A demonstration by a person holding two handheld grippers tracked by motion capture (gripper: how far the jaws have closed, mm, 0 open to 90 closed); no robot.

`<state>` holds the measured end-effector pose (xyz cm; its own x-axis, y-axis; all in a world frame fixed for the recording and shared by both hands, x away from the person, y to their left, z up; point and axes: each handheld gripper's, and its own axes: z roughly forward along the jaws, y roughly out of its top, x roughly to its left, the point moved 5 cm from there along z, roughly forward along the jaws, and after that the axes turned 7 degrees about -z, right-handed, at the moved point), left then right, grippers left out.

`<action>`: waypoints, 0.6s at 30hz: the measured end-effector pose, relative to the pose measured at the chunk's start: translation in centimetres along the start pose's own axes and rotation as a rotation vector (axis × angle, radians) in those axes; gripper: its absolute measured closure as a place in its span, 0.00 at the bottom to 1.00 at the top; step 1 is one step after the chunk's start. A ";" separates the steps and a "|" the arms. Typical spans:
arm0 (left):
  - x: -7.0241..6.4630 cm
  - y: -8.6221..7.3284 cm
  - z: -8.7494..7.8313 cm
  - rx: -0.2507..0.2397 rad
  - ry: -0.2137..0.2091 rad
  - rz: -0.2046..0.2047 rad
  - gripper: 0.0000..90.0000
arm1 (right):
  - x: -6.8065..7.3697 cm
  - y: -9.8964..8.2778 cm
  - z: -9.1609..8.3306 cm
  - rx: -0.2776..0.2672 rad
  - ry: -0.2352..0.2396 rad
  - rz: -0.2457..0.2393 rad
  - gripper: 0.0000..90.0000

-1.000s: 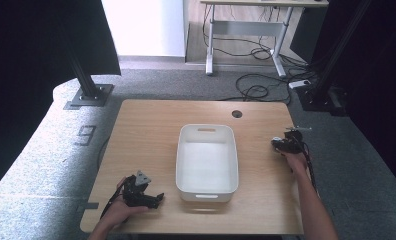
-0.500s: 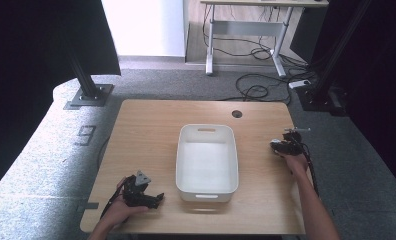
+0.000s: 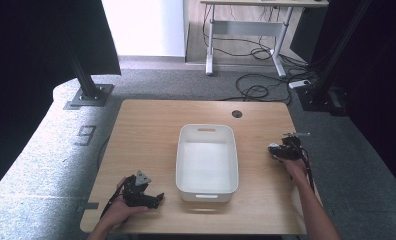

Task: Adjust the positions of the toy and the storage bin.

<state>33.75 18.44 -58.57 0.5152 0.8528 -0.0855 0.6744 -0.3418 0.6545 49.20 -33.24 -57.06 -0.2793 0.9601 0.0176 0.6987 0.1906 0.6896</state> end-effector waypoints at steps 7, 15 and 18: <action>0.0 0.0 0.0 0.000 -0.001 0.000 0.00 | 0.7 -0.4 -0.4 0.012 -0.007 -0.027 0.56; 0.0 0.0 0.0 0.000 -0.001 0.001 0.00 | 1.5 -0.9 -0.8 0.008 0.001 -0.034 0.56; 0.0 0.0 0.0 0.000 -0.001 0.001 0.00 | 1.8 -1.0 -1.0 0.006 0.000 -0.035 0.56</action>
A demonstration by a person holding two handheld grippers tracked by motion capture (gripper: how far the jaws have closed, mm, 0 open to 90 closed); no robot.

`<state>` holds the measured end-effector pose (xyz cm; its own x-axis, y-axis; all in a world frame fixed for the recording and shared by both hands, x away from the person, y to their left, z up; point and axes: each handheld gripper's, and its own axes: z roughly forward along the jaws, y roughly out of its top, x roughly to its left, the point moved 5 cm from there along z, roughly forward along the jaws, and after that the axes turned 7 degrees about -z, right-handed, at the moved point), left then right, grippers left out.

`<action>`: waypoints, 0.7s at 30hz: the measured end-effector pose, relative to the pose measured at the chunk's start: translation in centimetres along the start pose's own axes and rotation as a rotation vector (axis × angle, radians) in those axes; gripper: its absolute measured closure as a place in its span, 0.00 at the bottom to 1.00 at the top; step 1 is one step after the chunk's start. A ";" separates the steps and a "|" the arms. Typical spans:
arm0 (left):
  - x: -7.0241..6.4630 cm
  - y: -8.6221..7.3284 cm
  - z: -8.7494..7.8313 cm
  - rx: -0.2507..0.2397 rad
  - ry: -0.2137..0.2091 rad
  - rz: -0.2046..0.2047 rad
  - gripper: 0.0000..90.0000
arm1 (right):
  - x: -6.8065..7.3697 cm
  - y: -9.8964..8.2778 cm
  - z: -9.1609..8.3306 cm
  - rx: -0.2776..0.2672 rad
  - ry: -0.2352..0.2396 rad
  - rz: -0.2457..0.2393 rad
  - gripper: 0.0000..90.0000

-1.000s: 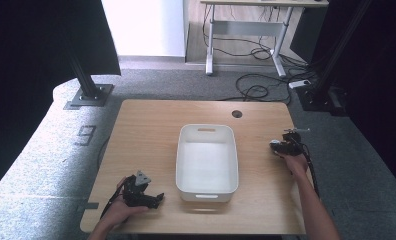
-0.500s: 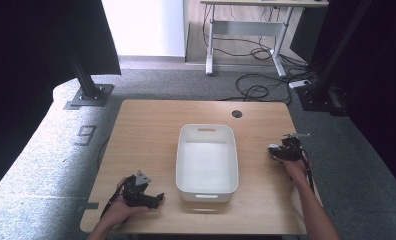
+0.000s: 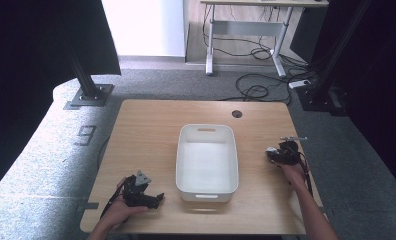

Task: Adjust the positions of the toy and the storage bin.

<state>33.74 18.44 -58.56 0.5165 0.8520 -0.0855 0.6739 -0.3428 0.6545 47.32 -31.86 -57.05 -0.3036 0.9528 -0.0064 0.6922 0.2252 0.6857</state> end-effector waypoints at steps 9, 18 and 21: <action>0.0 0.0 0.0 0.000 0.000 0.000 0.00 | 1.0 -0.3 -0.4 0.015 0.003 -0.038 0.56; 0.0 0.0 0.0 0.000 0.000 -0.001 0.00 | 1.7 -0.6 -0.7 0.010 0.016 -0.035 0.56; 0.0 0.0 0.0 0.000 0.000 0.000 0.00 | 1.9 -0.7 -0.8 0.009 0.020 -0.039 0.56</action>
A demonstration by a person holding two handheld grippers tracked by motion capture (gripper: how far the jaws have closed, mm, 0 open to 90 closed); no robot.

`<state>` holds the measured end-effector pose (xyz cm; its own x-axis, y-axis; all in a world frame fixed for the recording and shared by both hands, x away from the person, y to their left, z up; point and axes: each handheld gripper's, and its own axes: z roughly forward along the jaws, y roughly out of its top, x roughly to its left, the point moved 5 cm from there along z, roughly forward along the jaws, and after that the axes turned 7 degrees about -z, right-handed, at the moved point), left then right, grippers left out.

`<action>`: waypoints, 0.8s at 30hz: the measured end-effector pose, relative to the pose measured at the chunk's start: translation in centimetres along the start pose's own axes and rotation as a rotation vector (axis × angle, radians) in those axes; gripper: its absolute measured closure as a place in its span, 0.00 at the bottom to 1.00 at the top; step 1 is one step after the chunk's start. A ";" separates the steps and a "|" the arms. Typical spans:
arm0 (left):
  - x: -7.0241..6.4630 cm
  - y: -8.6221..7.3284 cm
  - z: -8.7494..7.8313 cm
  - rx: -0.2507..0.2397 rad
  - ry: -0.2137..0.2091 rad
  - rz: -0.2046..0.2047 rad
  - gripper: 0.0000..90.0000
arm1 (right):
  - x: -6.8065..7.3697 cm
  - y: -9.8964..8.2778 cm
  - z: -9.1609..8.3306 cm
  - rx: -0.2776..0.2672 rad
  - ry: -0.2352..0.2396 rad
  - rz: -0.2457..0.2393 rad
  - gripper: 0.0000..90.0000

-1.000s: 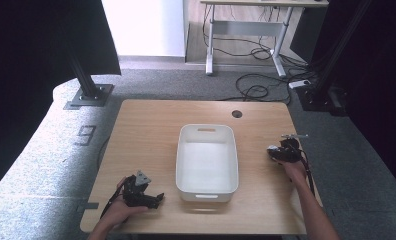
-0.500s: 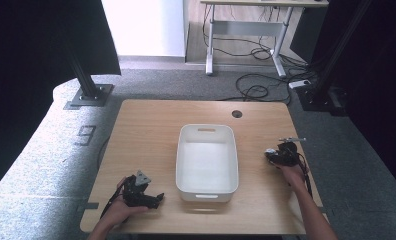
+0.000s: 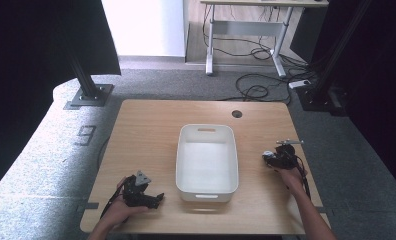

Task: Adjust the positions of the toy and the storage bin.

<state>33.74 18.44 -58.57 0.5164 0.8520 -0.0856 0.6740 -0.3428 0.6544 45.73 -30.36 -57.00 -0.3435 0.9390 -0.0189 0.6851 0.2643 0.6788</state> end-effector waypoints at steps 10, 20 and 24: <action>0.0 0.0 0.0 0.000 -0.001 0.001 0.00 | 1.1 -0.5 -0.5 0.008 0.008 -0.025 0.56; 0.0 0.0 0.0 0.000 -0.002 0.003 0.00 | 1.9 -0.4 -0.5 0.009 0.017 -0.035 0.56; -0.1 0.0 0.0 0.000 -0.002 0.003 0.00 | 2.1 -0.4 -0.5 0.008 0.014 -0.040 0.56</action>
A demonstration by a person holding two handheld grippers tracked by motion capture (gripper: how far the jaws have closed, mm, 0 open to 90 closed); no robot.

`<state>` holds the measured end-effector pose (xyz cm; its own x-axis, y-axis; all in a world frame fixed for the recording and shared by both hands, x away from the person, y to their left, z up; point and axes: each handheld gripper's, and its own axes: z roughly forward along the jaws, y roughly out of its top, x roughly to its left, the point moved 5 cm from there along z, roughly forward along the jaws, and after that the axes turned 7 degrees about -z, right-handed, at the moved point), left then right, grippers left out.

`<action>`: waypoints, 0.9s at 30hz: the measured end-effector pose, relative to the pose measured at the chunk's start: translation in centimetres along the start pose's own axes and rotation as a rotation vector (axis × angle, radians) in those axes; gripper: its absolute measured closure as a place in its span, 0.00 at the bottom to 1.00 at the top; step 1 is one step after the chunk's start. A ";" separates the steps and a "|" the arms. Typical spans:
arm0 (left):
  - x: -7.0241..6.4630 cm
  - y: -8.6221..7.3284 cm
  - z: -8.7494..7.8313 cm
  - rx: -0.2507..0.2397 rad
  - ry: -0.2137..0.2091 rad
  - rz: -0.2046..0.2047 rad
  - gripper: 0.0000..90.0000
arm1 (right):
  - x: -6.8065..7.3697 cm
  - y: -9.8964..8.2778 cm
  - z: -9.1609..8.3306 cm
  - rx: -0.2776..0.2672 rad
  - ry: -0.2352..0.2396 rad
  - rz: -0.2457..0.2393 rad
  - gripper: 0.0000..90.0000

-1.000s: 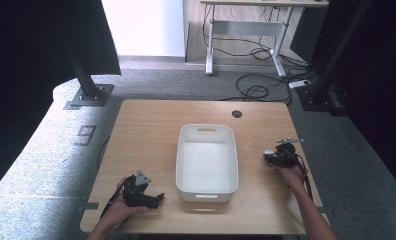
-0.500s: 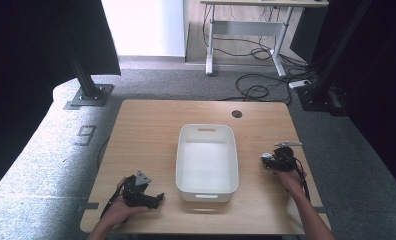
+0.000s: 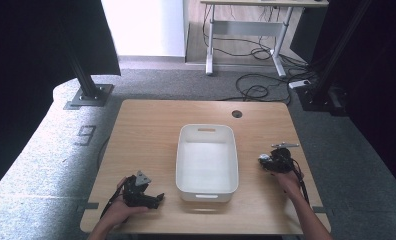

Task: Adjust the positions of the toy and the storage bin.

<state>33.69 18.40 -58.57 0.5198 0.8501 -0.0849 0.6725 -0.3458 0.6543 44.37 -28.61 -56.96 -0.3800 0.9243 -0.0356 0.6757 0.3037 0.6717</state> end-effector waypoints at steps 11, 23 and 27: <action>0.0 0.0 0.0 0.000 -0.001 0.002 0.00 | 1.0 -0.1 -0.2 0.001 0.007 -0.010 0.56; -0.1 0.0 0.0 0.001 -0.003 0.003 0.00 | 2.5 -0.2 -0.4 0.006 0.042 -0.015 0.56; -0.1 0.0 0.0 0.001 -0.003 0.004 0.00 | 3.2 -0.2 -0.5 0.008 0.045 -0.020 0.56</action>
<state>33.59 18.34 -58.56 0.5242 0.8473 -0.0848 0.6708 -0.3496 0.6541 42.71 -25.86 -56.88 -0.4209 0.9070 -0.0155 0.6728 0.3237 0.6653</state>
